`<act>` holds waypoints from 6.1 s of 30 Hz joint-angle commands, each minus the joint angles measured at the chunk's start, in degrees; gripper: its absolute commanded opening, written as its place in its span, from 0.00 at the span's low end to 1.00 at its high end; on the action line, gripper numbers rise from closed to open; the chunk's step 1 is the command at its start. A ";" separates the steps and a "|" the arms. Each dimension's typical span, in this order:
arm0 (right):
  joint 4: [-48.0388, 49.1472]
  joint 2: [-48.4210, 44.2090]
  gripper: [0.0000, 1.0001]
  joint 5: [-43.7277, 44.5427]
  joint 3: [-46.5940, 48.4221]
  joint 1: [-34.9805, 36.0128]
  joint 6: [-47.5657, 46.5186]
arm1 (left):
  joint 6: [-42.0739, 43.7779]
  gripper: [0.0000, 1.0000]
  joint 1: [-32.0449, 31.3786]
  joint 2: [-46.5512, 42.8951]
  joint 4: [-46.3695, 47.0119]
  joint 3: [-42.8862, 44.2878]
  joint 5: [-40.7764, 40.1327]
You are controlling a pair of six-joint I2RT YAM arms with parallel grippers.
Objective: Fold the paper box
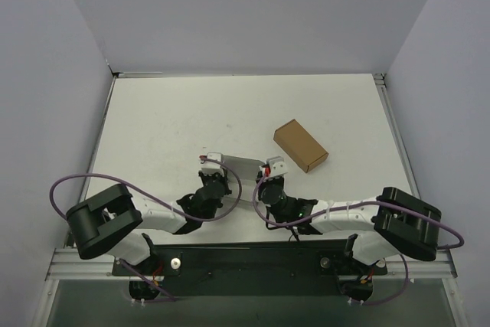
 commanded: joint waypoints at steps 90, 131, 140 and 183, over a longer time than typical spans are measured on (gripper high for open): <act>-43.95 -20.82 0.72 -29.21 15.05 -2.56 4.78 | -7.65 0.91 24.39 -32.28 -43.72 14.44 54.41; -57.49 7.85 0.50 -27.91 41.78 -4.15 -53.17 | 4.22 0.92 41.89 -12.94 -61.83 32.20 72.44; -59.50 -9.02 0.67 -33.43 35.72 -5.98 -34.99 | 4.04 0.92 41.89 -18.47 -64.74 28.27 69.72; -49.33 -2.44 0.24 -50.85 24.29 -17.15 -17.65 | 24.61 0.25 19.83 -14.09 -68.77 25.70 55.74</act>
